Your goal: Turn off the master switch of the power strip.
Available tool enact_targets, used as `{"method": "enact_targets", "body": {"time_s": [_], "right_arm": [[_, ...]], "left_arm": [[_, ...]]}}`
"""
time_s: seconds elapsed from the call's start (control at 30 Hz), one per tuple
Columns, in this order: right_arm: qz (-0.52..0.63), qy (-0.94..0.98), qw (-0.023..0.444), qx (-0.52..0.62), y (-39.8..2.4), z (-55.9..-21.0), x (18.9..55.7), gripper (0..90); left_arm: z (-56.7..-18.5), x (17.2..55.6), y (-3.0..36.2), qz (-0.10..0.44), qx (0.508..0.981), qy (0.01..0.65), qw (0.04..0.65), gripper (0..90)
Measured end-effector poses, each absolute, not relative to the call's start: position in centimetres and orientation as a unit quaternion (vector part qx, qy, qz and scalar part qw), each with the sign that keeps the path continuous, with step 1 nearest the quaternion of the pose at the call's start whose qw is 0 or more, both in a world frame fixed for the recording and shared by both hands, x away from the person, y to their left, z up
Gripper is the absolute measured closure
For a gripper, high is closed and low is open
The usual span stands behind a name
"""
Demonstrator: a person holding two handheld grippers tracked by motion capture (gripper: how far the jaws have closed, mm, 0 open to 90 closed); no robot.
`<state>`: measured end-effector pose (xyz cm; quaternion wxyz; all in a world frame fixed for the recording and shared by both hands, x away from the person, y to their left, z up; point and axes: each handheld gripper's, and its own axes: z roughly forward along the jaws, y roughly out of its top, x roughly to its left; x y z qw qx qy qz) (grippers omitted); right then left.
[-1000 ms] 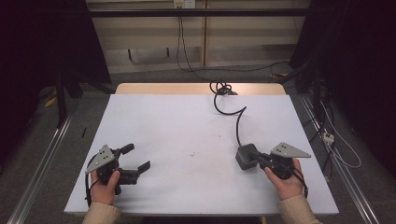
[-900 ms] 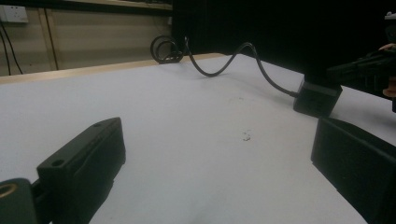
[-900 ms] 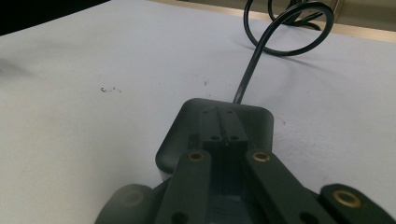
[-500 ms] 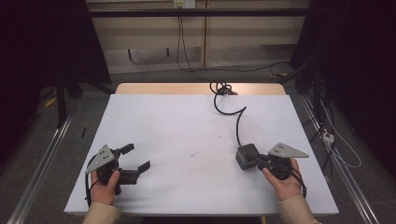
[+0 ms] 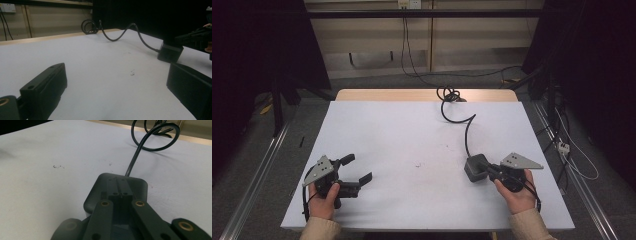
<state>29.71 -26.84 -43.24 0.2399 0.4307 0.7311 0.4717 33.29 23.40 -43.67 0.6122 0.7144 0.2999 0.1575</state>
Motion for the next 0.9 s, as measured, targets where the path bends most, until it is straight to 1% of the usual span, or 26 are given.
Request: {"method": "enact_targets", "body": {"time_s": [0.9], "right_arm": [[0.476, 0.73, 0.237, 0.429, -26.97, -43.35, 29.72, 90.0]], "left_arm": [[-43.63, 33.17, 23.34, 0.159, 0.715, 0.299, 0.612, 2.9]]}}
